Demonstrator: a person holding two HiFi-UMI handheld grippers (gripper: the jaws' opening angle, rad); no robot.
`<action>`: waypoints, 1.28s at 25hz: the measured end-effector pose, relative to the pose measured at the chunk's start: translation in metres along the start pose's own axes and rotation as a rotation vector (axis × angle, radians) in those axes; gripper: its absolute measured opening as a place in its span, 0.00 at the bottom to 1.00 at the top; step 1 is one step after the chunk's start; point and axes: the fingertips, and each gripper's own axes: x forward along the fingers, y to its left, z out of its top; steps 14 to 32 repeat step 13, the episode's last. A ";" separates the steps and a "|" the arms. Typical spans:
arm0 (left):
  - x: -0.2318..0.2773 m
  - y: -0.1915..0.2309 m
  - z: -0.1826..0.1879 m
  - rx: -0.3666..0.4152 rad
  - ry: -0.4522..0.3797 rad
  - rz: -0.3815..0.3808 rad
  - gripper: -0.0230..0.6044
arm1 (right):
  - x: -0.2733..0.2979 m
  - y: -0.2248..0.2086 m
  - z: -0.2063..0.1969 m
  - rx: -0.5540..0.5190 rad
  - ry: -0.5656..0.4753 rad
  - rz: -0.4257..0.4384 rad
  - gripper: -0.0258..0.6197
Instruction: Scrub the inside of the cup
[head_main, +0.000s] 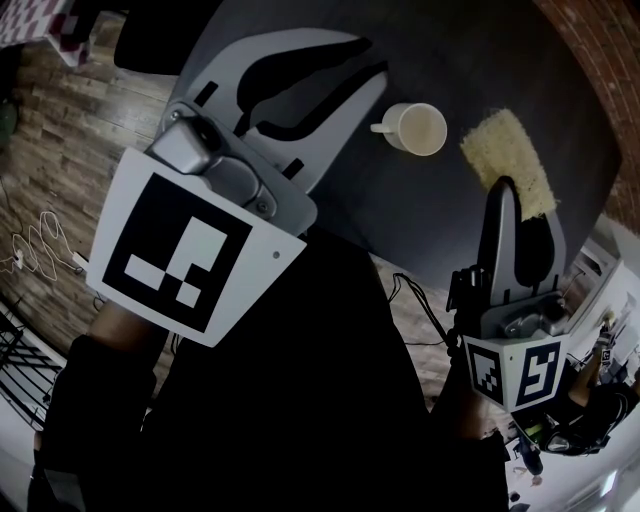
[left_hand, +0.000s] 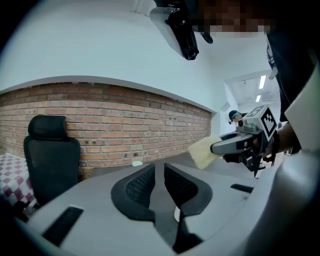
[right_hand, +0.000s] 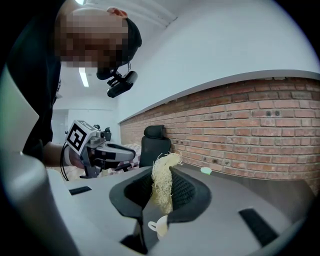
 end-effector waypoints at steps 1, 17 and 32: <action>0.000 0.000 0.000 -0.006 -0.002 0.001 0.15 | 0.000 0.000 0.000 0.001 0.000 -0.001 0.17; 0.000 0.001 0.000 -0.011 -0.003 0.004 0.15 | -0.002 -0.002 -0.002 0.007 0.005 -0.010 0.17; 0.000 0.001 0.000 -0.011 -0.003 0.004 0.15 | -0.002 -0.002 -0.002 0.007 0.005 -0.010 0.17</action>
